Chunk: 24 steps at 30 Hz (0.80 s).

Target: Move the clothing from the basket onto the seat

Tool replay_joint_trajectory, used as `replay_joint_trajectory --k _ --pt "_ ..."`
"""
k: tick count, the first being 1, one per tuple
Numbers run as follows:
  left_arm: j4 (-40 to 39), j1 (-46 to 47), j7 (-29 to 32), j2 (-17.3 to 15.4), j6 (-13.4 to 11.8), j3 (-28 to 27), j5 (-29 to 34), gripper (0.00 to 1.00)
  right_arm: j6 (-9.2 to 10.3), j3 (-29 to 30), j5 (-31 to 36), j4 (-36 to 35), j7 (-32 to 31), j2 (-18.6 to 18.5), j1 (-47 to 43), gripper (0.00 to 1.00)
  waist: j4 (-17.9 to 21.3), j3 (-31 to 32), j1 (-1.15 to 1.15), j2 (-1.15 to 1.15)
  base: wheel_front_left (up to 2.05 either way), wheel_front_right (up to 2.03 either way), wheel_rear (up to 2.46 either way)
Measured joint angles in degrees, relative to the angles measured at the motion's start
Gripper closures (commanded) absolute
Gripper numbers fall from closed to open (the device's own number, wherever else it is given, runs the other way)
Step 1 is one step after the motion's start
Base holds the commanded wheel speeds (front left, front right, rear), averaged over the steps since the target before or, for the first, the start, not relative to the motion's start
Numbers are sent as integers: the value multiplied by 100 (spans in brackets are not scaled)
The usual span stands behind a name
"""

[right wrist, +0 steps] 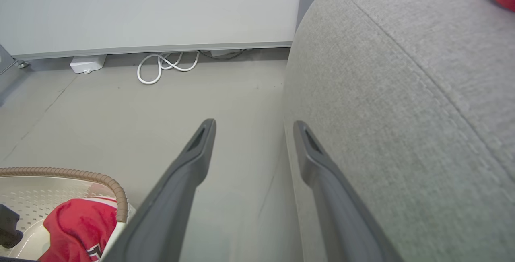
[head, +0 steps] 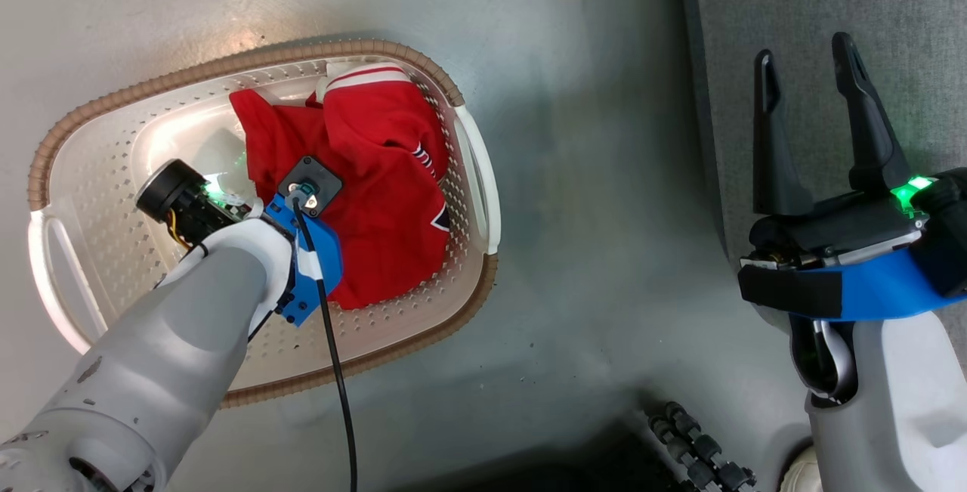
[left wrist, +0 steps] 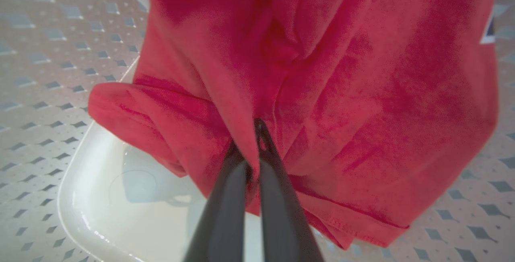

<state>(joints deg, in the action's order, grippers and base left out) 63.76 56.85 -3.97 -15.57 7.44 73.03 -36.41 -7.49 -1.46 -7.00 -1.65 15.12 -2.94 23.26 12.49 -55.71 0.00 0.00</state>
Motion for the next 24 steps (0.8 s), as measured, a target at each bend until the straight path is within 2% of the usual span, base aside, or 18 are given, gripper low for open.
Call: replay_joint_trajectory --k 11,24 --pt "-410 -166 -415 194 0 25 -263 100 0 75 93 191 0 1 -29 0 -135 429 0 0 0 0 0" --pt "-969 -599 -1028 448 0 29 -716 100 0 221 303 506 0 3 -398 0 -488 1473 1 0 0 0 0"
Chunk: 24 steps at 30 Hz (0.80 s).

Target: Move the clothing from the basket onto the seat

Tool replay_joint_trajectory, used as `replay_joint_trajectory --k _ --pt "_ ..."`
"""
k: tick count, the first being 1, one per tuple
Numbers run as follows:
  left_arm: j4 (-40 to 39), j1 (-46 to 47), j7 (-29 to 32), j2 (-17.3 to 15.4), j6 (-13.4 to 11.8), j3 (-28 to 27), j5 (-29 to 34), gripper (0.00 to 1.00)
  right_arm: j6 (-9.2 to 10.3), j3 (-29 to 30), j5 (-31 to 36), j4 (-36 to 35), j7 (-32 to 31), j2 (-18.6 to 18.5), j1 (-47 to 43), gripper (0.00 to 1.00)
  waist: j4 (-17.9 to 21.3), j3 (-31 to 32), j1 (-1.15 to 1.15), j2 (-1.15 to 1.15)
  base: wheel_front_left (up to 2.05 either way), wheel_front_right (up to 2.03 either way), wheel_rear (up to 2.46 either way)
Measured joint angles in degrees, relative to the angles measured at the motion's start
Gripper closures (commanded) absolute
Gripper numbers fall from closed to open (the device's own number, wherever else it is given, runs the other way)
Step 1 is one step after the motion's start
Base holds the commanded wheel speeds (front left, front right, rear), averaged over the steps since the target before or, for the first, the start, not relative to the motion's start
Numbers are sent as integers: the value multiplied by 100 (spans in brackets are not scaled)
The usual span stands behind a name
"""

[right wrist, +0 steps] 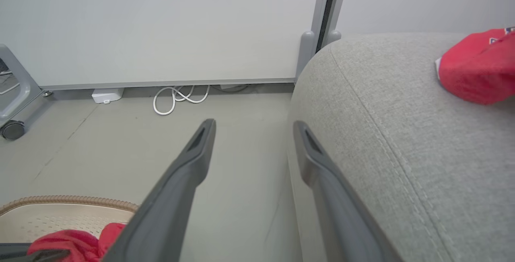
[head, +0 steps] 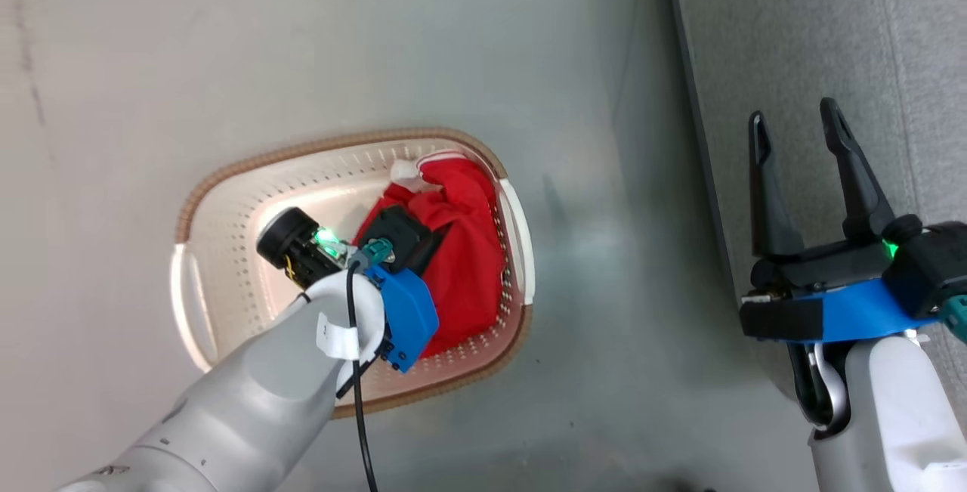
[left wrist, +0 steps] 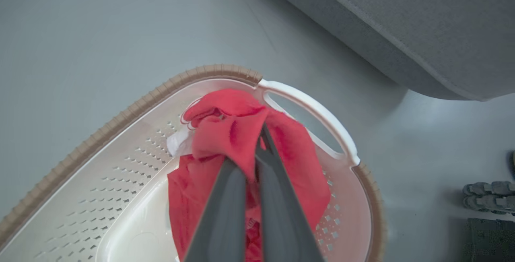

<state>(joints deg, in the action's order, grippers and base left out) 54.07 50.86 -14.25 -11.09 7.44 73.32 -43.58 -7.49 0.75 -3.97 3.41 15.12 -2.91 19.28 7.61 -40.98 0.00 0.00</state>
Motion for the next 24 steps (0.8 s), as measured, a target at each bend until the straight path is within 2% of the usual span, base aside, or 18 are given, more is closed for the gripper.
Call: replay_joint_trajectory --k 4,7,15,24 --pt "-181 -137 -57 -2 0 -31 -155 100 0 54 91 127 0 1 -219 0 -126 405 0 0 0 0 0" --pt "-446 -209 -71 -23 0 -287 -245 100 0 94 137 180 0 1 -341 0 -221 712 0 0 0 0 0" --pt "-1291 -693 -74 -121 -92 -1154 214 100 0 166 189 347 0 2 -734 0 -452 1525 1 0 0 0 0" --pt "-1927 -985 -74 -143 -222 -1759 547 100 0 198 179 520 0 1 -1113 0 -567 2396 1 0 0 0 0"
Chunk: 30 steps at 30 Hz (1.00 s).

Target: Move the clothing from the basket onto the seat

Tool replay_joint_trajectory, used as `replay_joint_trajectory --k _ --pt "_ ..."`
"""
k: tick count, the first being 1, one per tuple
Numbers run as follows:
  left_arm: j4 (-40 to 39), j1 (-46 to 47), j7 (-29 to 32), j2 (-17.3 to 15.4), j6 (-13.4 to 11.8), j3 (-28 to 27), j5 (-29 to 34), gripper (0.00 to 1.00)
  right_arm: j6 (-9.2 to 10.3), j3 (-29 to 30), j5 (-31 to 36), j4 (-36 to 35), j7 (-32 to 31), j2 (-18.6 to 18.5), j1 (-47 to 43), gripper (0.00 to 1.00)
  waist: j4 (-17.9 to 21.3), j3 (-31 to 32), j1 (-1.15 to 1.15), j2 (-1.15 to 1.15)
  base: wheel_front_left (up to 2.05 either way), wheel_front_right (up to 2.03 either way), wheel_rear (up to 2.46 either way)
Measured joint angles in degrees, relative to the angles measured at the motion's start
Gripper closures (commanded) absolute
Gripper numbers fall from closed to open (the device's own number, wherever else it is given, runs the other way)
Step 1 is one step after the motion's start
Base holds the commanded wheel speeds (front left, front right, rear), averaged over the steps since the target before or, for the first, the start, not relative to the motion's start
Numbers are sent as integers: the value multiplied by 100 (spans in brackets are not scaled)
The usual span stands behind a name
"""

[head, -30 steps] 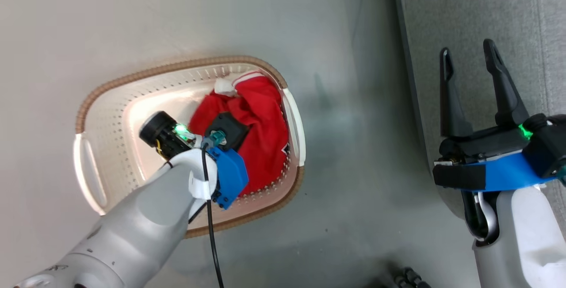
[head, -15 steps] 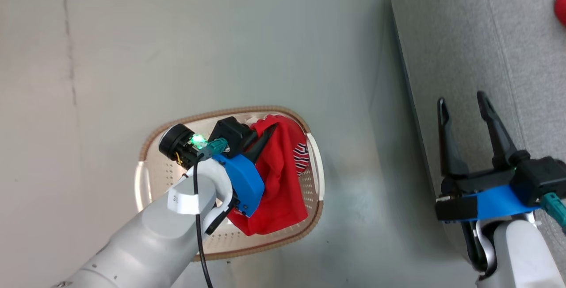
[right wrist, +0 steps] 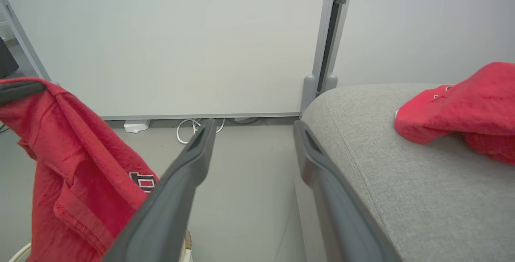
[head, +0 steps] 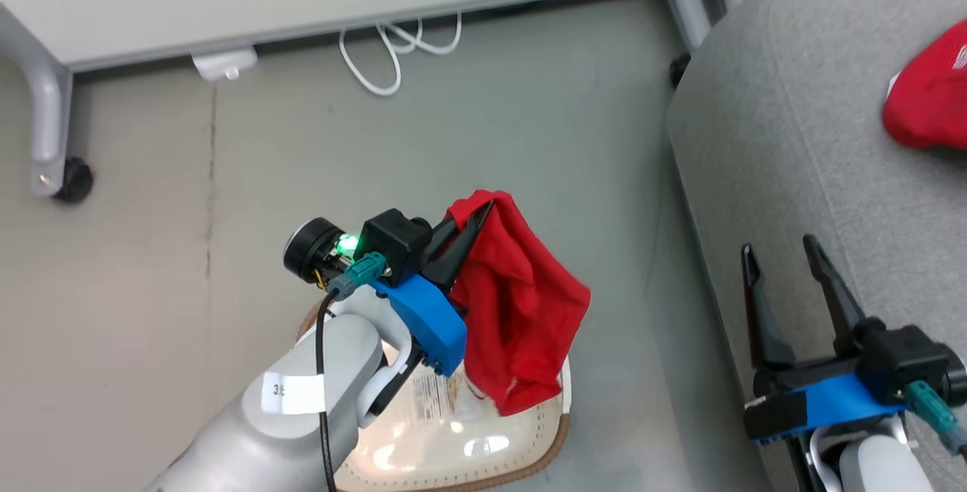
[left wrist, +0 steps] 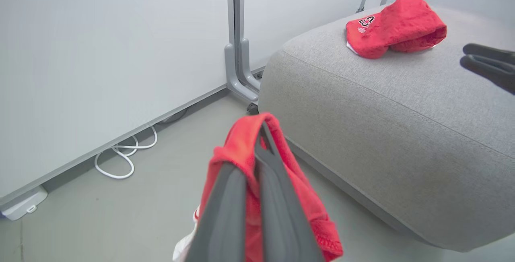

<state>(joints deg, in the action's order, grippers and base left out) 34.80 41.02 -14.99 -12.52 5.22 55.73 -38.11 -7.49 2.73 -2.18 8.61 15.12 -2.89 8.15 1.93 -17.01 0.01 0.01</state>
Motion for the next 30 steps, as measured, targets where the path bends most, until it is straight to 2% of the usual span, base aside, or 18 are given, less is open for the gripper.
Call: replay_joint_trajectory --k 17,30 --pt "-894 400 138 58 -165 -331 63 100 0 83 -53 243 0 0 -730 0 -65 1377 0 0 0 0 0" --pt "-1541 671 433 137 -371 -403 -14 100 0 78 -94 272 0 0 -953 0 -90 1848 -1 0 0 0 0"
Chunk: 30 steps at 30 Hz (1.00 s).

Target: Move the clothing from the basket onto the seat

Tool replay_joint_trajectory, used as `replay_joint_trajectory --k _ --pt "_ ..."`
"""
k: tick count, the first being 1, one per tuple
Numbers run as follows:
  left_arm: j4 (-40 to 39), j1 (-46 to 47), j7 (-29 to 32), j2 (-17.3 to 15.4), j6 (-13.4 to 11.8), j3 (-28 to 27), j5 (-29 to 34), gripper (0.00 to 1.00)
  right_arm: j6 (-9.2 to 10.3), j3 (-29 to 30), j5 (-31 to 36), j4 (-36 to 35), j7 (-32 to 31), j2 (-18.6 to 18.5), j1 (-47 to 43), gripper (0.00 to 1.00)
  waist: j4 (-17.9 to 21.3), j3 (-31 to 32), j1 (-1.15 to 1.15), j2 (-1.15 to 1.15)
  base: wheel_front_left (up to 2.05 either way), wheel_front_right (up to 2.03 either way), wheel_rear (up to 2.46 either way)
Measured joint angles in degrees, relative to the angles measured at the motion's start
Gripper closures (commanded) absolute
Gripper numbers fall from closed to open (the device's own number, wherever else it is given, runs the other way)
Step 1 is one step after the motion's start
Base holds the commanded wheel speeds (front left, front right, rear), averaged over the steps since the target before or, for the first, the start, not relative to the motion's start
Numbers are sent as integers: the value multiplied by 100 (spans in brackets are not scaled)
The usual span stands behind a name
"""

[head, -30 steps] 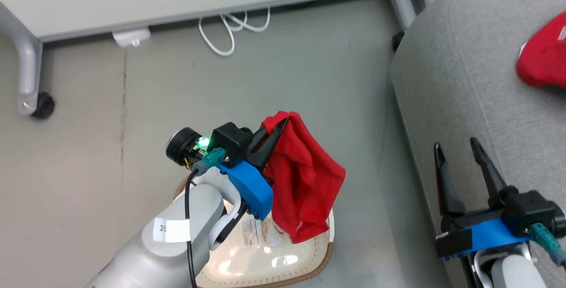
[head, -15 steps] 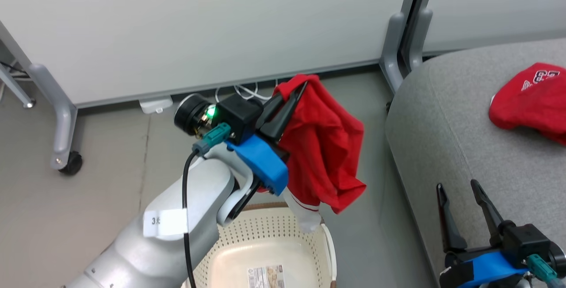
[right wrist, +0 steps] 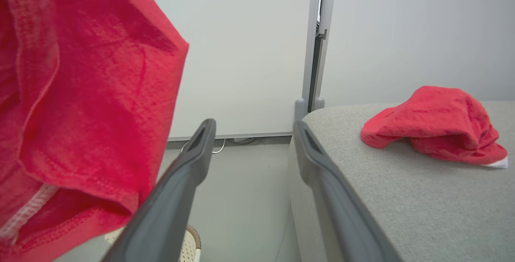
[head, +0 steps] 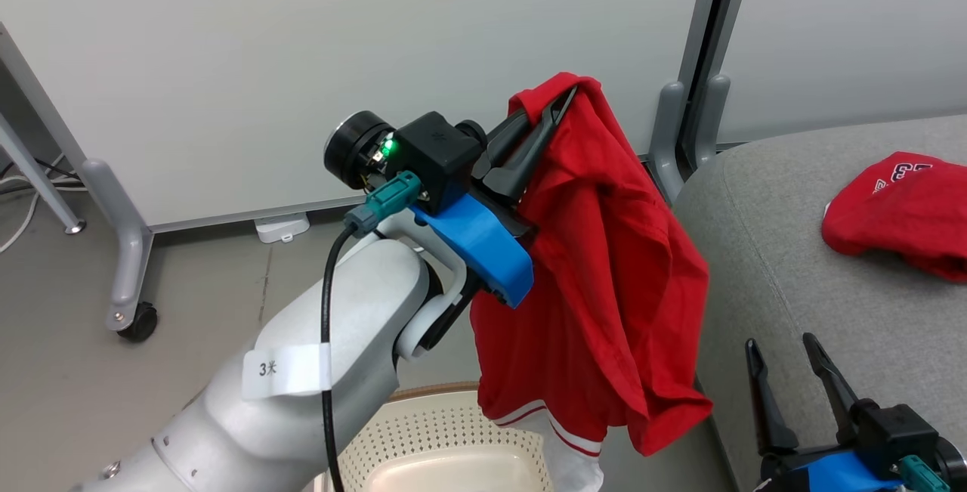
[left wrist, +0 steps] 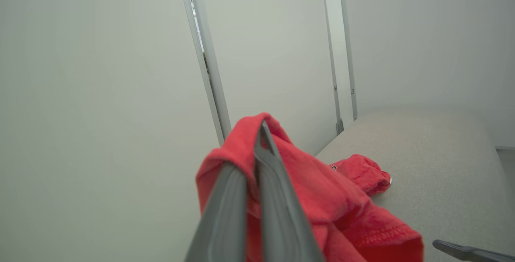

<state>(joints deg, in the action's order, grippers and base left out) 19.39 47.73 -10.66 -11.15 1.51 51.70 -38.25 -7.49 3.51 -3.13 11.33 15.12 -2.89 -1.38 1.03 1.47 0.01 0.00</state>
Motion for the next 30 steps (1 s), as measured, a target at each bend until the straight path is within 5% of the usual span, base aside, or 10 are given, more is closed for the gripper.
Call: replay_joint_trajectory --k 12,21,30 --pt "-265 -21 108 -113 -101 52 -8 100 0 -286 105 -293 0 -4 130 0 -15 3 0 0 0 0 0" --pt "-287 -25 109 -162 -147 60 -16 100 0 -1358 147 -563 0 -211 836 0 -3 -81 -1 0 0 0 0" --pt "-285 -18 100 -68 -147 127 -18 100 0 -1950 43 -86 0 -212 1591 0 -102 -157 -1 0 0 0 0"
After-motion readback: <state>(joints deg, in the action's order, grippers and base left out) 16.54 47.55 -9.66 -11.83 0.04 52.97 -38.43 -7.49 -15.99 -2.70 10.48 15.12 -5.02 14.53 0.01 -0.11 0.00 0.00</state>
